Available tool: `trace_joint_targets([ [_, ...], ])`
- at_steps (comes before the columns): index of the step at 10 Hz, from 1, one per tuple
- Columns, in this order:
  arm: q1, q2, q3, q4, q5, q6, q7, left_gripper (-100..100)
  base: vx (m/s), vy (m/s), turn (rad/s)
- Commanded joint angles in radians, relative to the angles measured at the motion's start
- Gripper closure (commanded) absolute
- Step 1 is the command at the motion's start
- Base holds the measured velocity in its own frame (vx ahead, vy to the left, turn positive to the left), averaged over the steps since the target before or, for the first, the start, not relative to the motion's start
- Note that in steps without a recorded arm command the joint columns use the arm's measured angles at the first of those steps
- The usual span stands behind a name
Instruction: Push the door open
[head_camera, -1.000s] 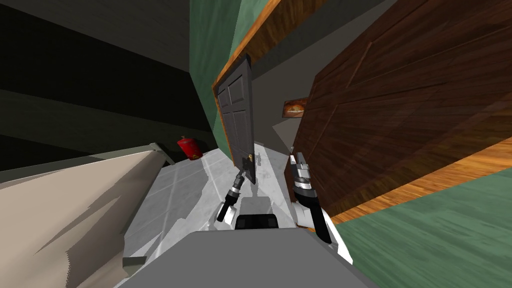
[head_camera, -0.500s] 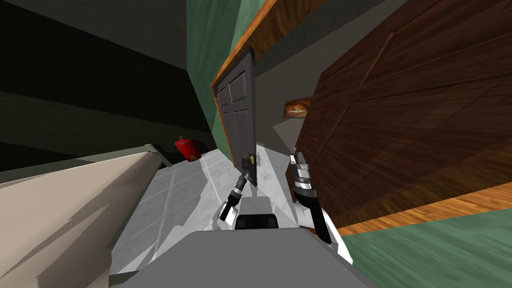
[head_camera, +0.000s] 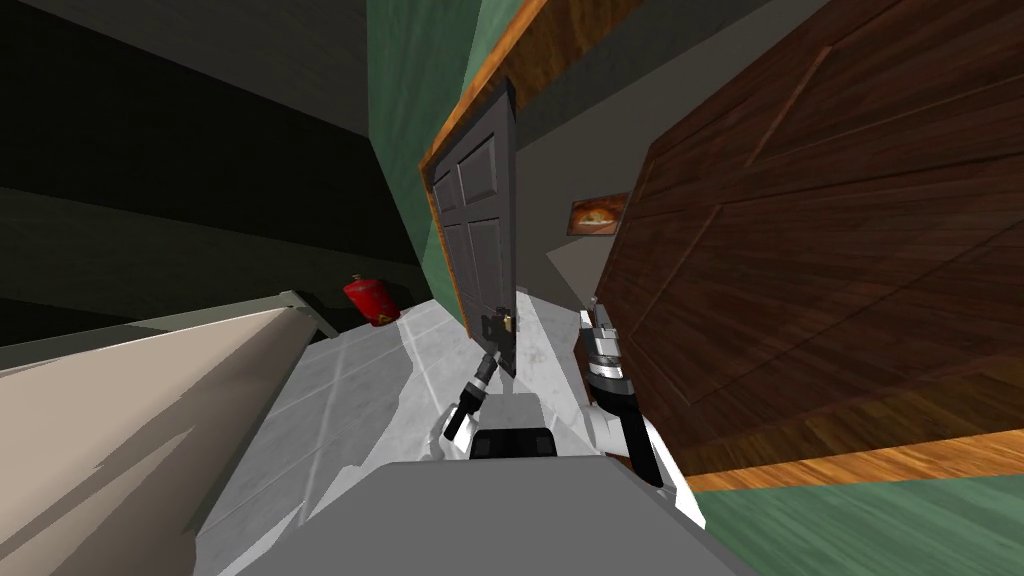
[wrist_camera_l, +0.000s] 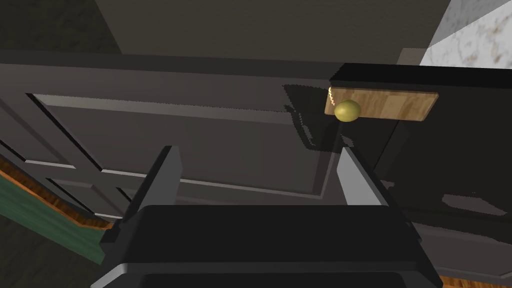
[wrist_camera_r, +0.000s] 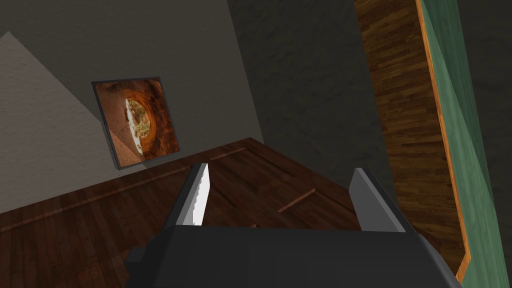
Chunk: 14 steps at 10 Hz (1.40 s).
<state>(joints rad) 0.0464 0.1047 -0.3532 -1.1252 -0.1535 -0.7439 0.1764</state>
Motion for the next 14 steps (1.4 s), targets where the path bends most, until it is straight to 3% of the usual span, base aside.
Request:
trace_joint_targets([
  [1, -0.021, -0.003, -0.011, 0.049, -0.004, -0.012, 0.008, -100, 0.082, 0.083, -0.024],
  [14, -0.141, -0.014, -0.096, 0.316, -0.032, -0.056, 0.072, -100, 0.097, 0.075, -0.022],
])
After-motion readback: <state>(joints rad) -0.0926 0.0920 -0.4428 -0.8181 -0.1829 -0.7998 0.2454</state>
